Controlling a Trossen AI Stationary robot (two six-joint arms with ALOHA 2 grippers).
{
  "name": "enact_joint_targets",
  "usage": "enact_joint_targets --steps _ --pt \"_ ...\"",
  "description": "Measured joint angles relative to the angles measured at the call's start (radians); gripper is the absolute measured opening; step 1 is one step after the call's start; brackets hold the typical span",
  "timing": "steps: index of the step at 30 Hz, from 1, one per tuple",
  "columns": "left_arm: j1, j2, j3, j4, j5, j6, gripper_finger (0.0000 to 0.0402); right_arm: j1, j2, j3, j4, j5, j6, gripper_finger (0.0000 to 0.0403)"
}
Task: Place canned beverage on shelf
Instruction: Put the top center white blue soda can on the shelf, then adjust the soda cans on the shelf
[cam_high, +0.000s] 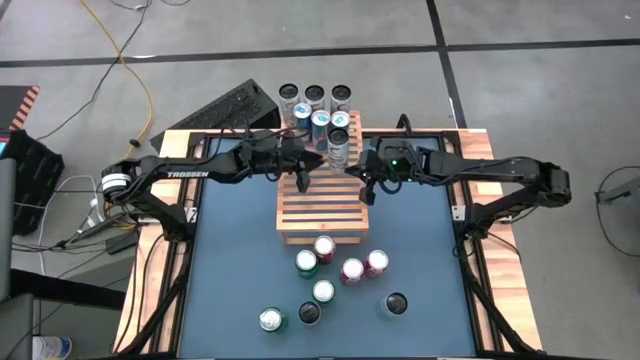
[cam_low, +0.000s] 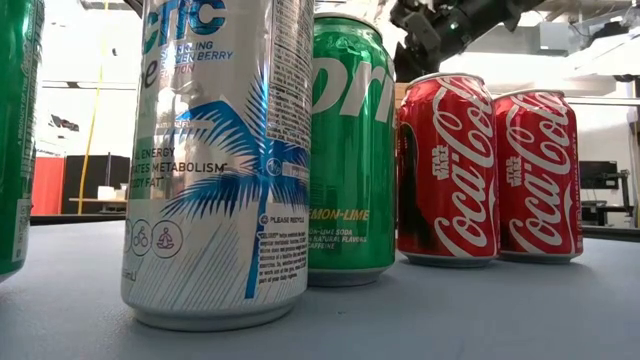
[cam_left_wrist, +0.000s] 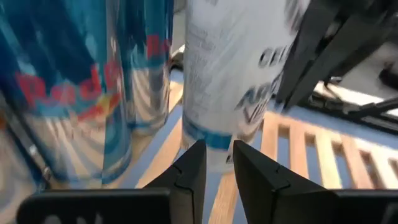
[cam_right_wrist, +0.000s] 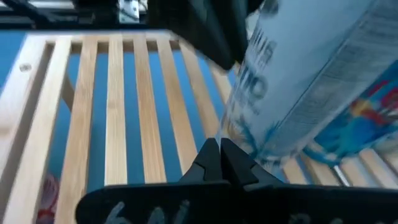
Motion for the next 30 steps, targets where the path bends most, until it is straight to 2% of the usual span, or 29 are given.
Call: enact_joint_targets --steps 13,17,21,24,27,30 --pt "-0.005 -0.001 0.0 0.023 0.001 -0.02 0.0062 -0.055 0.003 -0.001 -0.004 0.028 0.008 0.0" --pt "-0.011 -0.047 -0.002 0.009 0.078 -0.008 0.0062 -0.057 -0.008 -0.001 -0.004 0.03 0.022 0.0" --pt "-0.01 -0.148 0.0 0.004 -0.037 0.022 0.0062 -0.055 -0.026 -0.001 -0.006 0.03 0.022 0.0" --pt "-0.01 -0.227 0.0 -0.024 -0.156 0.131 0.0065 -0.055 -0.028 -0.001 -0.023 0.03 0.022 0.0" --pt "0.002 -0.291 0.001 -0.049 -0.179 0.253 0.008 -0.055 -0.028 -0.001 -0.038 0.03 0.022 0.0" --pt "0.035 -0.307 0.002 -0.086 -0.147 0.285 0.0108 -0.056 -0.028 -0.001 -0.048 0.03 0.024 0.0"
